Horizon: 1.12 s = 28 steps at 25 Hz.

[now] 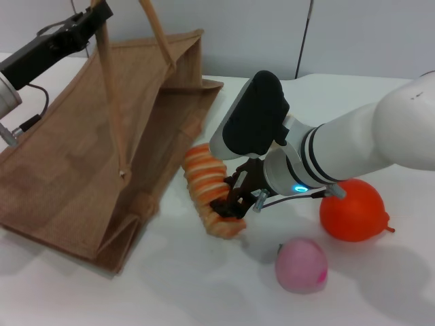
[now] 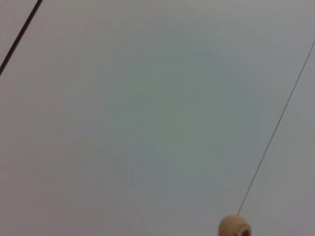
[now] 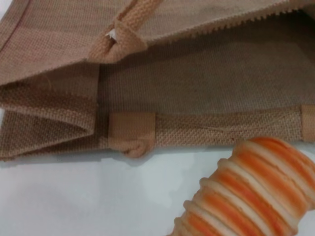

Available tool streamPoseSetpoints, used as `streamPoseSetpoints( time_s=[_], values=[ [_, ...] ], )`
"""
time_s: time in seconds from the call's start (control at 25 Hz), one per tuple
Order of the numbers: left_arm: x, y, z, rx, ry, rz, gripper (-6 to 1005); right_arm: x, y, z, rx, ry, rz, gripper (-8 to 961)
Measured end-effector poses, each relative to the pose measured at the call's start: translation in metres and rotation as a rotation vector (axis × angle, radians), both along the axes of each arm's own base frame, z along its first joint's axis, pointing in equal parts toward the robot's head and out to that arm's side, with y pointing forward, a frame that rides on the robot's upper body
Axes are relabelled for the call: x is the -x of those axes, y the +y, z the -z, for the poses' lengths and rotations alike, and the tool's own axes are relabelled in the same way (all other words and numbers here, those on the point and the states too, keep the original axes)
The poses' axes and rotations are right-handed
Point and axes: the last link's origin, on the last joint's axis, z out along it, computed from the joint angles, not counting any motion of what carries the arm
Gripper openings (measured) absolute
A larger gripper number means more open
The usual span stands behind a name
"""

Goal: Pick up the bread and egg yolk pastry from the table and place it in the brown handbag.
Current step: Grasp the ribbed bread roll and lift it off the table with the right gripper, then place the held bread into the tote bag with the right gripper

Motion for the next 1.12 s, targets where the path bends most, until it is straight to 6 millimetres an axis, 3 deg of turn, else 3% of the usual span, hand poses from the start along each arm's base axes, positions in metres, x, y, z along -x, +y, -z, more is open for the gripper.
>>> streamPoseSetpoints(
  time_s=[0.68, 0.92, 1.12],
  values=[
    [-0.002, 0.001, 0.002, 0.017, 0.014, 0.009, 123, 0.010, 0.004, -0.010, -0.020, 0.019, -0.029, 369],
    [-0.015, 0.001, 0.005, 0.046, 0.006, 0.077, 123, 0.020, 0.010, -0.031, -0.077, 0.039, -0.054, 350],
    [-0.029, -0.003, 0.006, 0.074, -0.016, 0.156, 123, 0.028, 0.013, -0.035, -0.088, 0.043, -0.073, 320]
  ],
)
